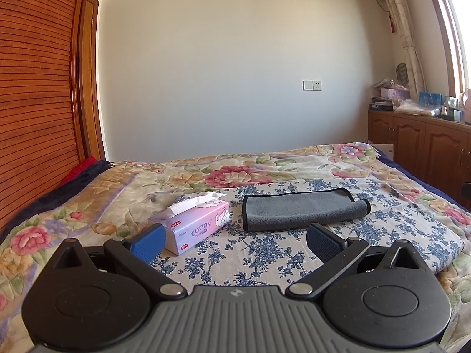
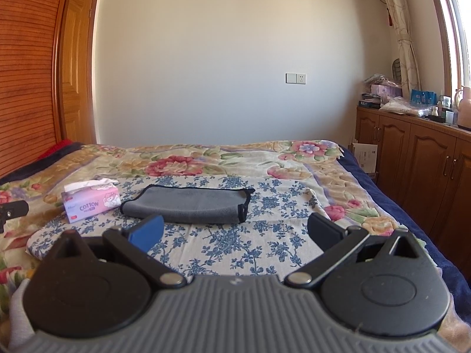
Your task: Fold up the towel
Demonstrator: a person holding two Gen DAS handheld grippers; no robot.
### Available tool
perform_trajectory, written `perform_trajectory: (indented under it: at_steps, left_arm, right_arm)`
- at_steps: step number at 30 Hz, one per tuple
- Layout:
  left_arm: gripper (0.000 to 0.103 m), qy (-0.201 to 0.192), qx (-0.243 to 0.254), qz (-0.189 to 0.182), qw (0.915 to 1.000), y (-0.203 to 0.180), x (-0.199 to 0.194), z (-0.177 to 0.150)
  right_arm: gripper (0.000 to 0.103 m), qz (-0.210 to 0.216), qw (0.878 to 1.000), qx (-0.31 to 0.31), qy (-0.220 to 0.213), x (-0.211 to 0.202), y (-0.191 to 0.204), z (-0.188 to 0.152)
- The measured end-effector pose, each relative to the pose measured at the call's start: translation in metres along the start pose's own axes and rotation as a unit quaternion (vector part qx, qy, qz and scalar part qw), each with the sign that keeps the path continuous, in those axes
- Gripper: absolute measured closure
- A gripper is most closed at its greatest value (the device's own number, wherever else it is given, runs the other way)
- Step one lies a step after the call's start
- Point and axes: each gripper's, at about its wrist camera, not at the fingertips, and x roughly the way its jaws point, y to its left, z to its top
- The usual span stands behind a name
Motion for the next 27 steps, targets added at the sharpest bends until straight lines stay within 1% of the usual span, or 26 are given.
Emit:
perform_trajectory:
  at_steps: [27]
  left_arm:
    - [0.000, -0.004, 0.005, -0.001, 1.0000, -0.0007, -0.0004, 0.0032]
  right_arm:
    - [0.000, -0.001, 1.000, 0.000, 0.000, -0.0004, 0.0003, -0.0004]
